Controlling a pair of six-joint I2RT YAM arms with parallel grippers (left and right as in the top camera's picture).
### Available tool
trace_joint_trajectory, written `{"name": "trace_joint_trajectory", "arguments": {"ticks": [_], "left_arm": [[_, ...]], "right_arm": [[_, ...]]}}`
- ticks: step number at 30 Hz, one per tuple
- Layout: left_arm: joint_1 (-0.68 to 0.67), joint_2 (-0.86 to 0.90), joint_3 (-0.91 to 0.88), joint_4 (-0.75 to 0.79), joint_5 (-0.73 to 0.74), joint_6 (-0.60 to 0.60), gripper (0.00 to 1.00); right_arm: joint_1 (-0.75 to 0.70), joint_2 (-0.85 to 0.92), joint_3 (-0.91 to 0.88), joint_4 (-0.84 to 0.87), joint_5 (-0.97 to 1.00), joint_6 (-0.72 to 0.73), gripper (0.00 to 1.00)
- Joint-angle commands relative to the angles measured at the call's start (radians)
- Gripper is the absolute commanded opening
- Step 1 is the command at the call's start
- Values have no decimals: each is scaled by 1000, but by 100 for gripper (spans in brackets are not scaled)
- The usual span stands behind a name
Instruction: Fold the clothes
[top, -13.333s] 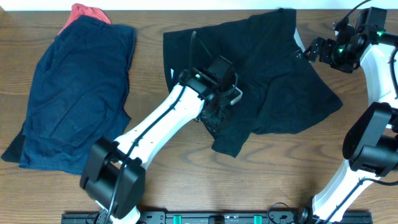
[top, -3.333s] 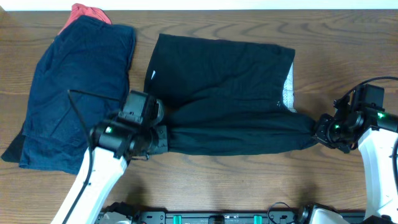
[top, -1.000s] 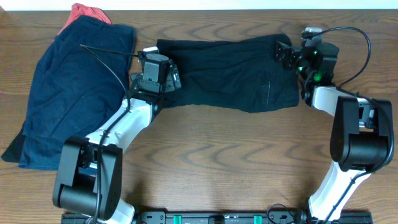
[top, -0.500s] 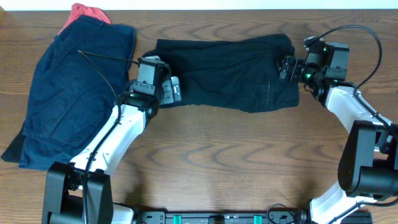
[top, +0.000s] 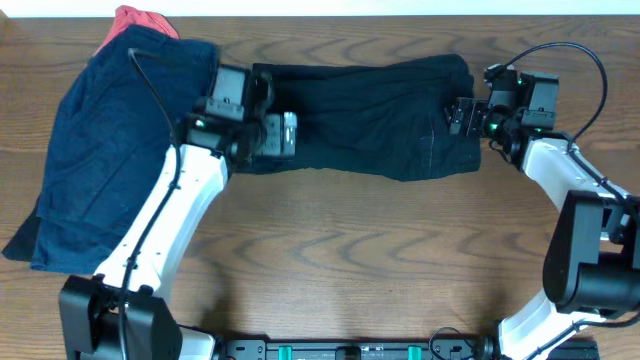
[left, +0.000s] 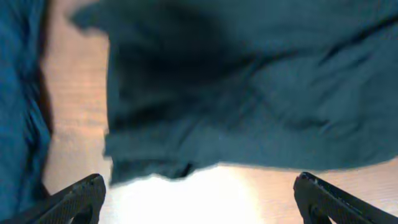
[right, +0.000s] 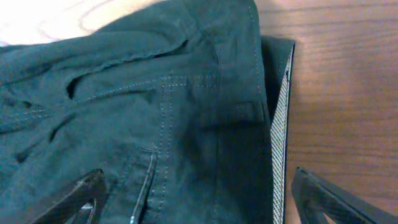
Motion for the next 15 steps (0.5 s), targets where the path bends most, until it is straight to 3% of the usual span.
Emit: {"name": "trace_joint_trajectory", "arguments": {"ticks": [1,8,15], "left_arm": [[33,80,79,-15,6,40,98],[47,299,234,-14,14,107,98],[49,414,252,71,13,106,98]], "right_arm": [[0,51,6,2,13,-20,91],[0,74,6,3,13,-20,91],[0,74,6,1,13,-19,85]]}}
